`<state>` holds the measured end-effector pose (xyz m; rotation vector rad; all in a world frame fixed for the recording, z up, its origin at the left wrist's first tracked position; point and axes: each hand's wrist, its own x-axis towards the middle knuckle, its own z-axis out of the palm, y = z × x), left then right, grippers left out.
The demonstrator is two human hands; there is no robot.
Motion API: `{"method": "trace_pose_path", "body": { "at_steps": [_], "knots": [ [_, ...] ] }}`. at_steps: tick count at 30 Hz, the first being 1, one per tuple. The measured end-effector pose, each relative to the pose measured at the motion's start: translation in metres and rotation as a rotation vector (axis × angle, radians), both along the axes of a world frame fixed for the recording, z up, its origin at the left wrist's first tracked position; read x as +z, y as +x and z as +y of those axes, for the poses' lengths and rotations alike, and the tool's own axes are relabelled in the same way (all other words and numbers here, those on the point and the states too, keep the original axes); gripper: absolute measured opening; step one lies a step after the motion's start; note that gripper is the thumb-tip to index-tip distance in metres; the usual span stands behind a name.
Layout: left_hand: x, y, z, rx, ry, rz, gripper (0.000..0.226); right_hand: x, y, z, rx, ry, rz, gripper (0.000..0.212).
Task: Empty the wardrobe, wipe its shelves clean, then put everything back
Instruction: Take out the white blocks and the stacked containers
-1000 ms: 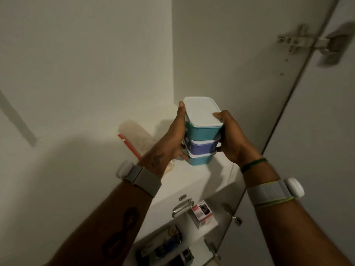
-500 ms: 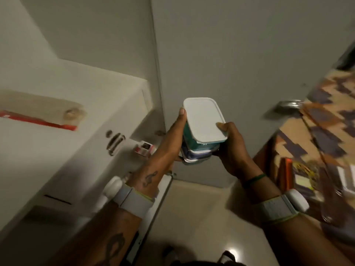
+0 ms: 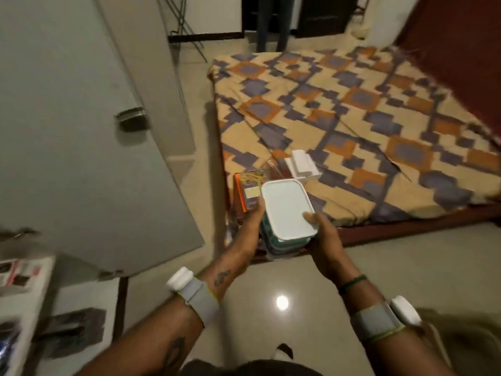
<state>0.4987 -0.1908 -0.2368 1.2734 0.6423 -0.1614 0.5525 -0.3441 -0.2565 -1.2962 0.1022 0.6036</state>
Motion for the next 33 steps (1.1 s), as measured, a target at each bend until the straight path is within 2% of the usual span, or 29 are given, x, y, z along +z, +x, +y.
{"method": "trace_pose_path", "body": {
  "at_steps": [2,3,6,14,20,25,27,29,31,33],
  "knots": [
    [-0.006,0.032,-0.063,-0.069,-0.046,0.016,0.053,-0.005,0.021,-0.069,-0.094,-0.03,0.02,0.059],
    [-0.013,0.032,-0.071,-0.094,-0.065,0.041,0.053,-0.009,0.019,-0.078,-0.101,-0.051,0.017,0.06],
    [-0.033,0.066,-0.124,-0.269,-0.065,0.079,0.076,-0.017,0.039,-0.136,-0.115,-0.065,-0.016,0.055],
    [-0.093,0.162,-0.152,-0.291,-0.132,0.146,0.086,-0.057,0.117,-0.174,-0.137,-0.072,0.029,0.054],
    [-0.133,0.255,-0.152,-0.236,-0.253,0.223,0.087,-0.077,0.224,-0.184,-0.067,-0.142,0.082,0.055],
    [-0.139,0.344,-0.146,-0.194,-0.334,0.216,0.083,-0.094,0.326,-0.179,0.001,-0.202,0.128,0.051],
    [-0.143,0.367,-0.142,-0.126,-0.362,0.258,0.097,-0.102,0.355,-0.175,0.05,-0.212,0.152,0.052],
    [-0.165,0.394,-0.14,-0.012,-0.398,0.26,0.099,-0.117,0.4,-0.166,0.125,-0.246,0.193,0.06],
    [-0.181,0.403,-0.143,0.105,-0.466,0.265,0.089,-0.134,0.433,-0.16,0.204,-0.305,0.222,0.067],
    [-0.207,0.416,-0.143,0.23,-0.546,0.282,0.075,-0.158,0.474,-0.15,0.325,-0.317,0.226,0.06]
  ]
}}
